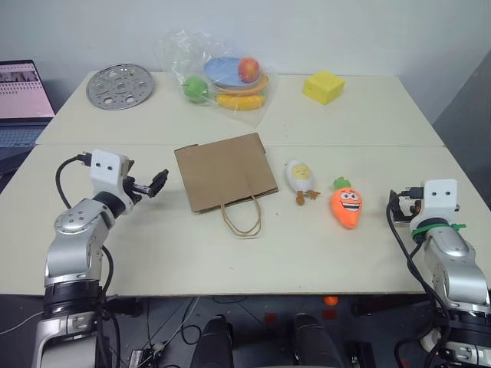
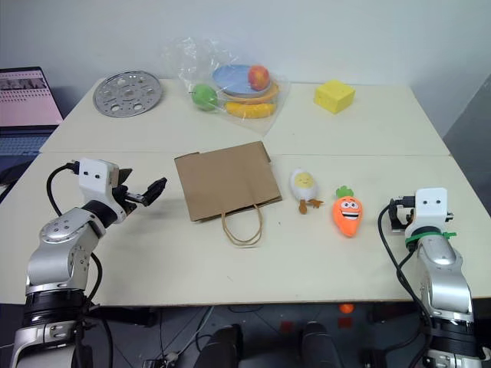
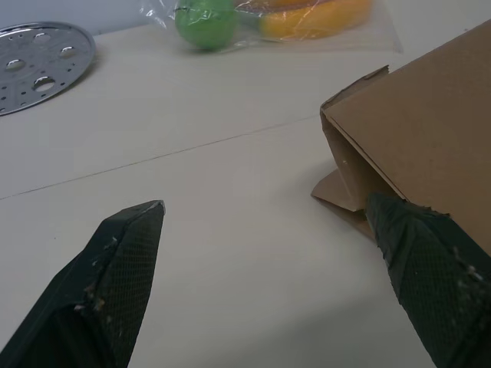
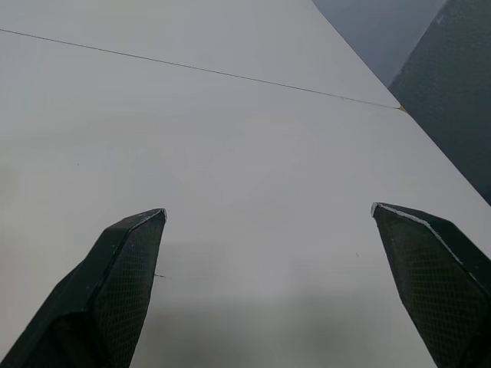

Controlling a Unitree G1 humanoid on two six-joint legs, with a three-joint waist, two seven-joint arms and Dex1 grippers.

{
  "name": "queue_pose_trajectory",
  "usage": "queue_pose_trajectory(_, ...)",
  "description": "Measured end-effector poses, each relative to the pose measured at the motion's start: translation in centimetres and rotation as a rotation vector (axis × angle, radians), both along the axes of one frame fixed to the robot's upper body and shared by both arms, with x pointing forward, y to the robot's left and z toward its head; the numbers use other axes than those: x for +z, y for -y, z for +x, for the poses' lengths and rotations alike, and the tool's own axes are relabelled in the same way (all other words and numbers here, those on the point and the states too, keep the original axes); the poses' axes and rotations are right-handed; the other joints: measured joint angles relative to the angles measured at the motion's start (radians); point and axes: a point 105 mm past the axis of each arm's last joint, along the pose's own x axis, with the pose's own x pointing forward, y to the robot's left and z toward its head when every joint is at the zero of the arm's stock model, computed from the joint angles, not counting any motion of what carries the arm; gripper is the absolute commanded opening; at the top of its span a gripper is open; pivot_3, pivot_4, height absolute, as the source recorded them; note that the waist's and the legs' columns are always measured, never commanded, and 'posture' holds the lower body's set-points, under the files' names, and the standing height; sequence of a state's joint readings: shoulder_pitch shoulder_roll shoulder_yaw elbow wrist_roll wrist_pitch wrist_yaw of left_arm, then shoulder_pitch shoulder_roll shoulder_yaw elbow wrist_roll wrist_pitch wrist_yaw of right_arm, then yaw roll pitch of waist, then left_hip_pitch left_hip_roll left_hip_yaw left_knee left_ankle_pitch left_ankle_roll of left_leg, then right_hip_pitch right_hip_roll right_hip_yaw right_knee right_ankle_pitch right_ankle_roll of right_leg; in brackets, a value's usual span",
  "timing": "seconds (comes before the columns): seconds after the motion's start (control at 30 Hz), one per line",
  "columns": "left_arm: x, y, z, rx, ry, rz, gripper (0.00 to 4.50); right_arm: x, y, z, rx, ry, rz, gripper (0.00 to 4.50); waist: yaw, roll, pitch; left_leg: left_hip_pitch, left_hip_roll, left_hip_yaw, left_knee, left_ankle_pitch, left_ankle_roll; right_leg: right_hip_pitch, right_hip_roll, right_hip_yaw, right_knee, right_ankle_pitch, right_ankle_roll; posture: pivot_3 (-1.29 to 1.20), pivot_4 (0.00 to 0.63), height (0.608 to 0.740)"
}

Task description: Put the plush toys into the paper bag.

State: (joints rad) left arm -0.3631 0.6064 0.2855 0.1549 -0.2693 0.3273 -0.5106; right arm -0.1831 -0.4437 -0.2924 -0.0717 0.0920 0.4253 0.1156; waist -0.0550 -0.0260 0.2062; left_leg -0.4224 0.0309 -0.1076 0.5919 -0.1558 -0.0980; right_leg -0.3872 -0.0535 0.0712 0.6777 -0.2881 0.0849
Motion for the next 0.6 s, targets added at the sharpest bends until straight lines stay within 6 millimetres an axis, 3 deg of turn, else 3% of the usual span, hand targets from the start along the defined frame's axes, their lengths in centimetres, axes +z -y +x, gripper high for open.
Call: queue_pose_trajectory(0.6,0.48,-0.95,-0.39,0.044,0.019,0.011,4.47,0.61,0.05,0.57,0.021,0.005,-0.009,4.5,0.0,0.0,0.0,0.0,0.0,0.0,0.0,0.0,0.0,0.0,0.0,0.0,0.0,0.0,0.0,0.0,0.15,0.74)
